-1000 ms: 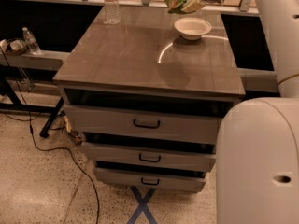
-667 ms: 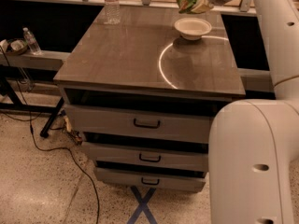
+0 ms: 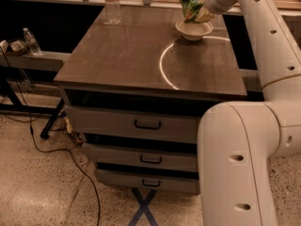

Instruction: Place green rice chip bag into paper bowl

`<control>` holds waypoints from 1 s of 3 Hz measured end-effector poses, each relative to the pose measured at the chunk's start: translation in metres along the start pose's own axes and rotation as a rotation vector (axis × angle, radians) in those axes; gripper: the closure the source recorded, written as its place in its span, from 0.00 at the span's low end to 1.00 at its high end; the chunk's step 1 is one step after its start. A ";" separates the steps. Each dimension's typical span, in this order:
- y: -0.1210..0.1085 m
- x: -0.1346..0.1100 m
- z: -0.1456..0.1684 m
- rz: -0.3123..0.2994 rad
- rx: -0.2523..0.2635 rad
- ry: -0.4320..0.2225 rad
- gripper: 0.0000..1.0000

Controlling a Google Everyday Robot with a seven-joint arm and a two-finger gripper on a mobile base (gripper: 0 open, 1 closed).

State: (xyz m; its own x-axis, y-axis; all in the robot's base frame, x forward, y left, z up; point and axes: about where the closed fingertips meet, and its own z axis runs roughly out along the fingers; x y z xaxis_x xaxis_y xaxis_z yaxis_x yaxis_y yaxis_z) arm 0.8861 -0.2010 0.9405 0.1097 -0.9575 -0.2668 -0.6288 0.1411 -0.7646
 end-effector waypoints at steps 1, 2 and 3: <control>0.008 0.007 0.007 0.002 -0.024 0.026 0.44; 0.014 0.014 0.009 0.010 -0.044 0.047 0.21; 0.016 0.016 0.007 0.020 -0.053 0.052 0.00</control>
Offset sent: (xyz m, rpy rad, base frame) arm 0.0069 -0.0255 -0.0125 -0.0368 0.0683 -0.0532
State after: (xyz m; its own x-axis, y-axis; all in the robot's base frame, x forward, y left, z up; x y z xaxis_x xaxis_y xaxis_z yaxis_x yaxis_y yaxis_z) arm 0.8829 -0.2121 0.9203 0.0575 -0.9665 -0.2502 -0.6707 0.1482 -0.7268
